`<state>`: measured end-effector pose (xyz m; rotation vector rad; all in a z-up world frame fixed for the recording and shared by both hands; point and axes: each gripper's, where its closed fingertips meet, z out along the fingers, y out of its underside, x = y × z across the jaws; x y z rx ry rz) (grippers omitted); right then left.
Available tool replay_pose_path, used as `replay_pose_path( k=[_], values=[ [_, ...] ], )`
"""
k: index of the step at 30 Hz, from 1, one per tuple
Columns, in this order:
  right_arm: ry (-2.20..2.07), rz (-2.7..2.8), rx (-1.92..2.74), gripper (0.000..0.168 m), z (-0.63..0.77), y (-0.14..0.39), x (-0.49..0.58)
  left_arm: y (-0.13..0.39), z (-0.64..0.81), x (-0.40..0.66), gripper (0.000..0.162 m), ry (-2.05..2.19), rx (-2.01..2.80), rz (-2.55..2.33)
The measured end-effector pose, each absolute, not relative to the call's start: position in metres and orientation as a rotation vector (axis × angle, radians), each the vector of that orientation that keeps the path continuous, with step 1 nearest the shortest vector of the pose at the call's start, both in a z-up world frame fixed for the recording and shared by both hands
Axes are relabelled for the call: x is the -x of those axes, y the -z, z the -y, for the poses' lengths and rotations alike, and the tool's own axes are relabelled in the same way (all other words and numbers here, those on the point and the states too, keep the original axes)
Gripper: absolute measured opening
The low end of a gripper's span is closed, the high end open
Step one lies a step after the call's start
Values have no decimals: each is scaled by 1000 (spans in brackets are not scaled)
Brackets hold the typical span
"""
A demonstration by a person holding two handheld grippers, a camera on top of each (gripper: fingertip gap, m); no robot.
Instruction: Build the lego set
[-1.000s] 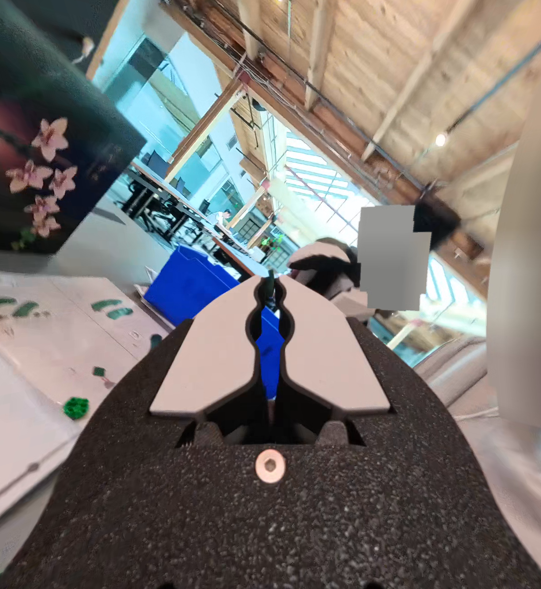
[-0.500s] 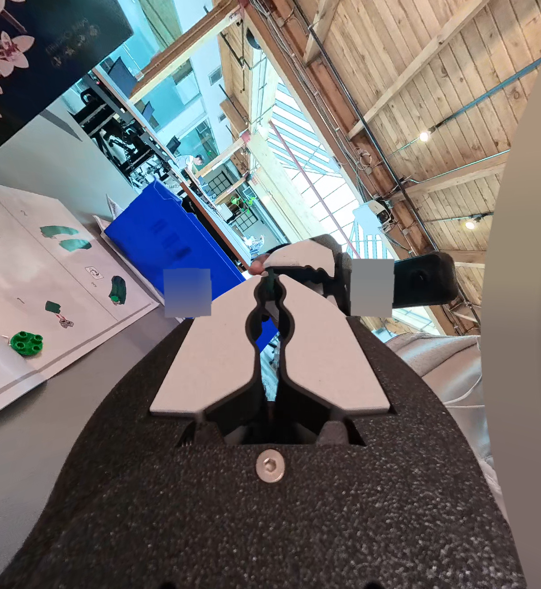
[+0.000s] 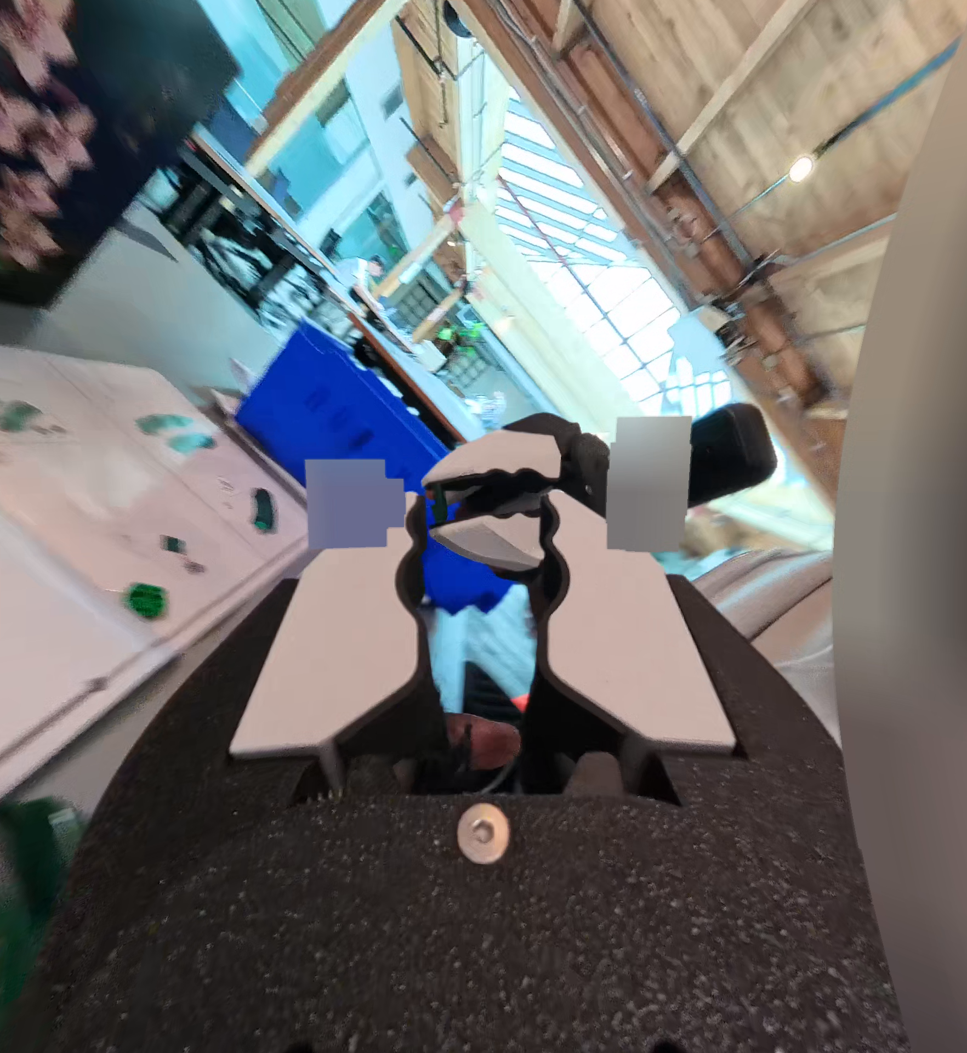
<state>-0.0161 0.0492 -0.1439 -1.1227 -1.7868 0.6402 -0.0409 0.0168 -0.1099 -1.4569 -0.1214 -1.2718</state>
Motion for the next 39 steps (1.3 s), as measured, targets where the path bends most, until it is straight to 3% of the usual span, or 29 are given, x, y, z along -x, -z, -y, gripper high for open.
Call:
replay_pose_path(
  k=[6,9,39],
  values=[
    [-659,1783,1491,14,-73,199,-3,126,9,106,42,424,1643,-93],
    [-675,1791,1571,14,-76,214,-1,134,18,121,42,227,1721,-172],
    [-896,2022,1457,15,-14,245,50,194,36,91,37,269,1931,-510]
  ],
)
